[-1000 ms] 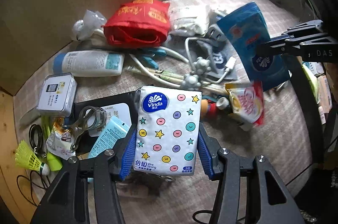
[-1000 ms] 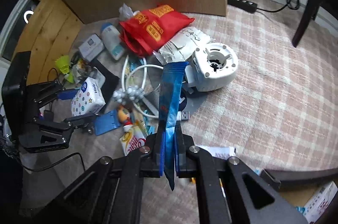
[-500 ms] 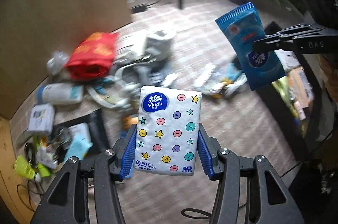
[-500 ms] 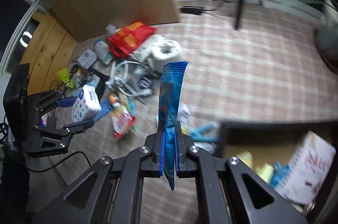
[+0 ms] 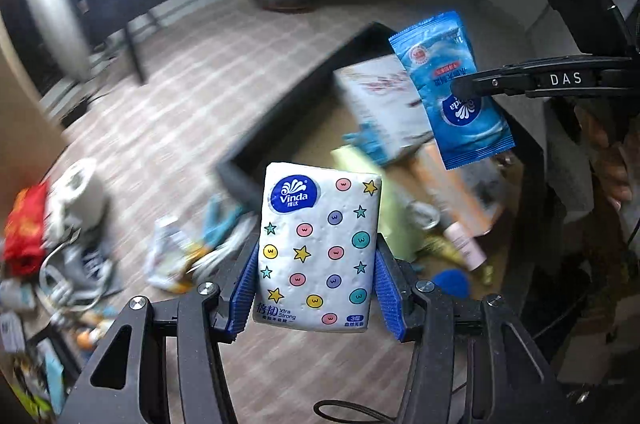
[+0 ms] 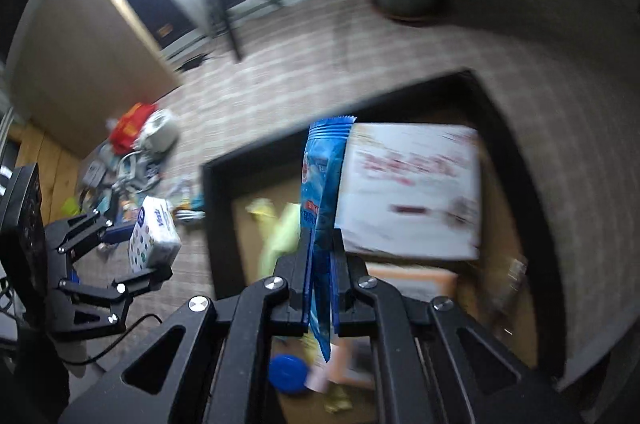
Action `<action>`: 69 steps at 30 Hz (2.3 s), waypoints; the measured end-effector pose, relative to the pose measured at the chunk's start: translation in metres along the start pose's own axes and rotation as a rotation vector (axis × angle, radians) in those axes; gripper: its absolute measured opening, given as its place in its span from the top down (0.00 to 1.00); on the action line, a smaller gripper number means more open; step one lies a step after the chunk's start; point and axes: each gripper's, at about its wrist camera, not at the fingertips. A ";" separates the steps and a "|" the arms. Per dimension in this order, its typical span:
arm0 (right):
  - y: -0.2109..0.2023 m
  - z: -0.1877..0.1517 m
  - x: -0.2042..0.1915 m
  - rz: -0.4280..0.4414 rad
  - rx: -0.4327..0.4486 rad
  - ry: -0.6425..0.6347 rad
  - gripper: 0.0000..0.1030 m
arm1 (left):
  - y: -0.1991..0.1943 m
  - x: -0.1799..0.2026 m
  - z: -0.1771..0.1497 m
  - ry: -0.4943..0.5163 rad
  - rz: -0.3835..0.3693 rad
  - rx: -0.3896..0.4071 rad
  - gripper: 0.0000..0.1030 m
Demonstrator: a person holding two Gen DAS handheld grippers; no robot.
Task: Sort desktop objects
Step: 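Carry the wipe pack and tissue pack to the tray and open both grippers, then move both grippers back to the pile, then grasp the snack packet with the right gripper while the left grasps the Coffee-mate sachet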
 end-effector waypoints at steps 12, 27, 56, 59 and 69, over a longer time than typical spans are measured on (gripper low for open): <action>-0.030 -0.037 0.055 -0.105 0.040 0.131 0.68 | 0.027 0.072 0.005 0.056 -0.001 -0.017 0.45; -0.009 -0.009 -0.008 -0.063 0.029 -0.020 0.49 | 0.012 0.012 -0.009 -0.079 0.056 0.014 0.45; 0.164 0.109 -0.212 0.153 -0.230 -0.427 0.44 | -0.012 -0.222 -0.066 -0.716 0.099 0.030 0.39; 0.179 0.110 -0.219 0.152 -0.266 -0.443 0.44 | -0.009 -0.222 -0.066 -0.742 0.085 0.029 0.37; 0.201 0.104 -0.232 0.118 -0.304 -0.487 0.39 | 0.018 -0.208 -0.059 -0.722 0.175 -0.022 0.32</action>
Point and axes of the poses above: each gripper's, at about its wrist camera, not at the fingertips, and y roughly the way its jaws point, x to its right, z to its top, and after that the axes turned 15 degrees about -y, right-handed
